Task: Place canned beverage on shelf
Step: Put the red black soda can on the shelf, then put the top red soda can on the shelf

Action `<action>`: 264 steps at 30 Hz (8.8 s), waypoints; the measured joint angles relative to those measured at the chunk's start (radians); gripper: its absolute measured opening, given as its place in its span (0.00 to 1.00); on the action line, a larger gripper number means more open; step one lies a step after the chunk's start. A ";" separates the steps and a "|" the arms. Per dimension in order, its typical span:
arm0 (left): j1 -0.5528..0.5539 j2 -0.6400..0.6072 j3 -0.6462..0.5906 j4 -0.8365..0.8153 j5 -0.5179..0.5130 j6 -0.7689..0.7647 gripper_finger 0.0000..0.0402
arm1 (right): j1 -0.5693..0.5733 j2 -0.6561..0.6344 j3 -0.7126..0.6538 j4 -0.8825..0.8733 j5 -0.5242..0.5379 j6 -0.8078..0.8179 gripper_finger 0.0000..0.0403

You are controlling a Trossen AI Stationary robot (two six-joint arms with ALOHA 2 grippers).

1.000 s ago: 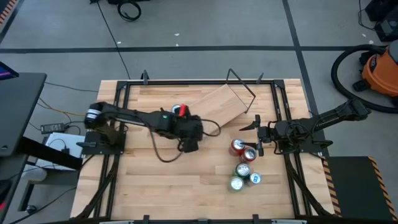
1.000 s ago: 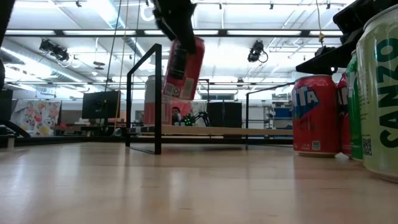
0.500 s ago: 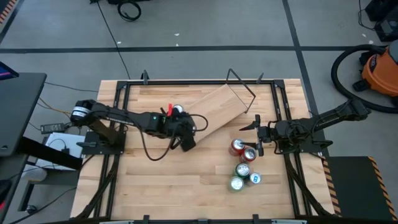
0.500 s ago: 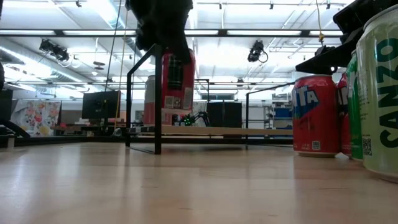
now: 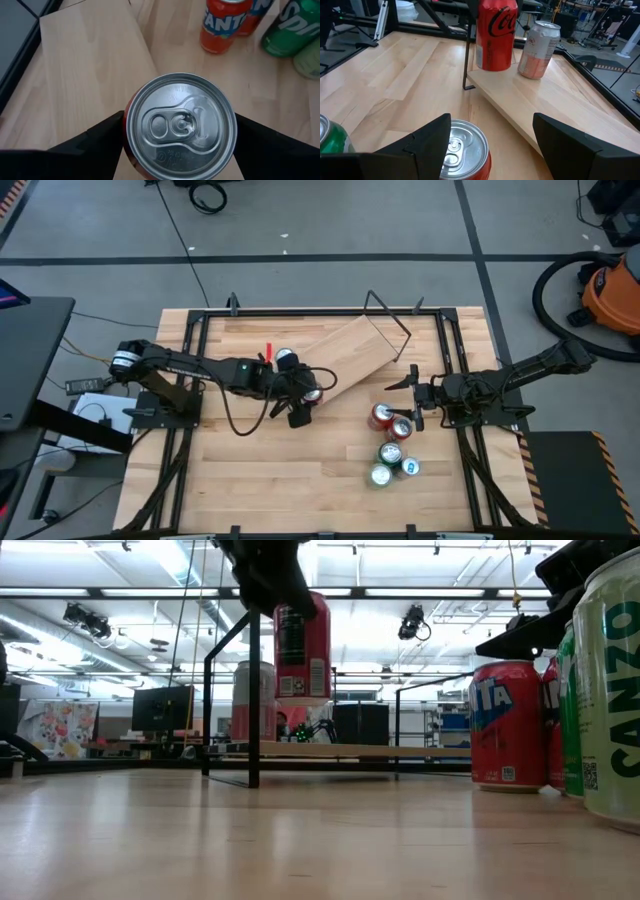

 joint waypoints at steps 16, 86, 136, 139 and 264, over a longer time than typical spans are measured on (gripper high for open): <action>-0.009 0.026 0.000 0.000 -0.198 -0.481 0.79 | 0.000 0.002 0.000 0.004 -0.001 0.000 0.73; 0.022 0.082 0.000 -0.135 -0.066 -0.319 0.79 | 0.000 0.028 0.000 0.041 -0.003 -0.026 0.73; 0.019 0.082 0.000 -0.156 -0.133 -0.267 0.89 | 0.000 0.028 0.000 0.041 -0.005 -0.022 0.73; 0.019 0.082 0.000 -0.155 -0.133 -0.271 0.89 | 0.000 0.028 0.000 0.041 -0.005 -0.021 0.73; -0.072 0.366 0.220 0.267 -0.102 0.132 0.88 | 0.021 0.516 0.516 -0.566 -0.004 0.267 0.73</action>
